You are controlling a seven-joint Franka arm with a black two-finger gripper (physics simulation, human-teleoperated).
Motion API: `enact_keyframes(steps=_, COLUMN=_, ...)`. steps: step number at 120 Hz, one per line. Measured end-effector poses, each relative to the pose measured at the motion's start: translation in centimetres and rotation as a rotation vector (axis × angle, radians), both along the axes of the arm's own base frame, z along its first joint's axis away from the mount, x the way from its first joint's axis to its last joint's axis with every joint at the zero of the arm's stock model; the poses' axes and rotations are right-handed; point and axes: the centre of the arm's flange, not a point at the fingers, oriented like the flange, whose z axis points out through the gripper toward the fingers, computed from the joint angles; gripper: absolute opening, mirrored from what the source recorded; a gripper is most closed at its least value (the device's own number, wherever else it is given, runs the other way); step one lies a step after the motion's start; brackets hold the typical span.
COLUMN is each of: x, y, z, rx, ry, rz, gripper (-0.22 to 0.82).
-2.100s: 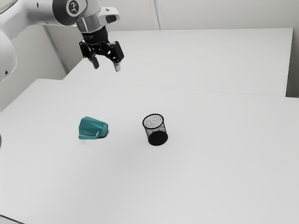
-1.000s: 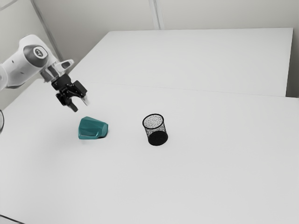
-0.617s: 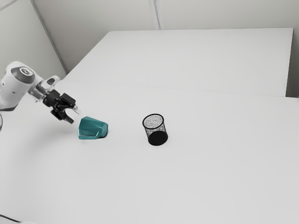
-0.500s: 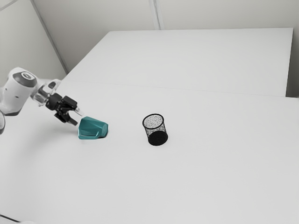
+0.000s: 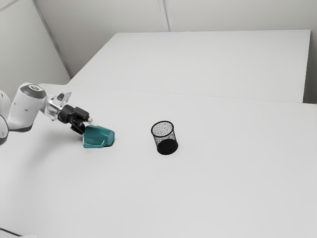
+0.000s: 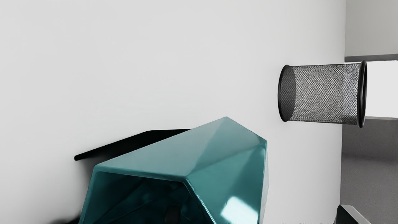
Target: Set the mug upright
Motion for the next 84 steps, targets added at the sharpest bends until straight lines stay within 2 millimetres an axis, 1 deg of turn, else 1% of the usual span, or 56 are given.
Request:
enact_keyframes(steps=7, x=-0.1, y=-0.3, z=0.0, rx=-0.018, ry=-0.006, rz=-0.011, gripper=0.46)
enact_keyframes(steps=17, x=-0.4, y=-0.2, z=-0.1, rx=-0.036, ry=-0.011, rz=-0.020, gripper=0.37)
enact_keyframes(steps=37, x=-1.1, y=-0.1, z=-0.1, rx=-0.067, ry=-0.013, rz=-0.045, gripper=0.23)
enact_keyframes(steps=67, x=-1.1, y=-0.6, z=0.4, rx=-0.088, ry=-0.030, rz=-0.080, gripper=-0.03)
enact_keyframes(steps=76, x=-1.1, y=-0.6, z=0.4, rx=-0.090, ry=-0.034, rz=-0.084, gripper=-0.08)
enact_keyframes(steps=84, x=-1.1, y=-0.6, z=0.6, rx=-0.089, ry=-0.039, rz=-0.088, gripper=-0.11)
